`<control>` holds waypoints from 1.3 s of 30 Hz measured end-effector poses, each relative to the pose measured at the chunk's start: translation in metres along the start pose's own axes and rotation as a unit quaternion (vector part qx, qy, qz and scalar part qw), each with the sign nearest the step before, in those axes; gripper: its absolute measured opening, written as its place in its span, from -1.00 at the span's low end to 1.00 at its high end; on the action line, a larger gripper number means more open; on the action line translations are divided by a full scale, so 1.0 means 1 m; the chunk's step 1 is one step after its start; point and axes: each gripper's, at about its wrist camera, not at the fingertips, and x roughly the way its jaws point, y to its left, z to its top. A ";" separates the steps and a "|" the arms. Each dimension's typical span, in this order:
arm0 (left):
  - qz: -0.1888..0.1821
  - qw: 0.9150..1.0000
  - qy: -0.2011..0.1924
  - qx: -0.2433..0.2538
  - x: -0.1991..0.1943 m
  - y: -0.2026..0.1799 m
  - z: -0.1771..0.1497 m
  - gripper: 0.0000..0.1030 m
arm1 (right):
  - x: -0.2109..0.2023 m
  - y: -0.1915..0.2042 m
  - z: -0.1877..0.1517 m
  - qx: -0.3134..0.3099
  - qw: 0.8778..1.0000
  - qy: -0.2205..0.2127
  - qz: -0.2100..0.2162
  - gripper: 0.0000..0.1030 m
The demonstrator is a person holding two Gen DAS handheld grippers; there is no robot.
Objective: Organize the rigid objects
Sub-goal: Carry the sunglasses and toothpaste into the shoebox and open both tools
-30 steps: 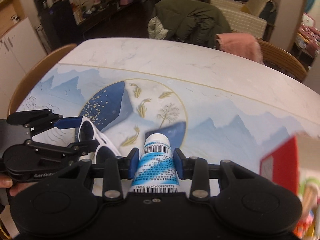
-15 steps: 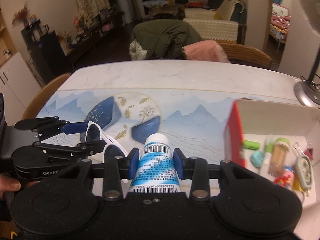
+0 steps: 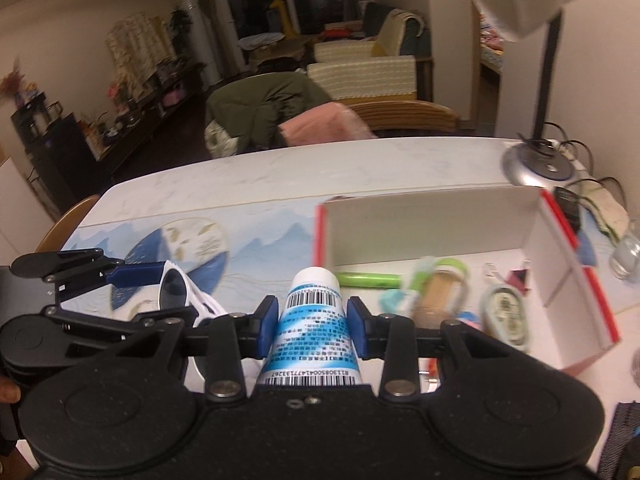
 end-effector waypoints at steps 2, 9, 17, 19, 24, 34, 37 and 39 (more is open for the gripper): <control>-0.003 1.000 0.005 0.009 0.010 -0.012 0.006 0.10 | -0.003 -0.015 -0.001 0.005 1.000 -0.004 -0.004 -0.29; -0.003 0.999 0.022 0.034 0.044 -0.046 0.030 0.10 | -0.009 -0.066 -0.001 0.021 0.999 -0.015 -0.030 -0.29; 0.006 0.997 0.062 0.045 0.089 -0.074 0.046 0.10 | -0.001 -0.114 -0.002 0.031 0.998 -0.015 -0.053 -0.29; 0.016 0.996 0.075 0.051 0.101 -0.081 0.048 0.10 | 0.004 -0.125 0.001 0.034 0.998 -0.014 -0.057 -0.29; 0.036 0.994 0.093 0.046 0.125 -0.087 0.054 0.10 | 0.023 -0.147 0.007 0.037 0.997 -0.010 -0.068 -0.29; 0.052 0.989 0.133 0.025 0.164 -0.089 0.051 0.10 | 0.064 -0.151 0.009 0.013 0.998 0.009 -0.060 -0.29; 0.059 0.988 0.141 0.025 0.169 -0.087 0.050 0.10 | 0.076 -0.148 0.007 0.003 0.998 0.022 -0.064 -0.29; 0.060 0.987 0.147 0.020 0.173 -0.086 0.050 0.10 | 0.081 -0.148 0.006 -0.002 0.998 0.025 -0.065 -0.29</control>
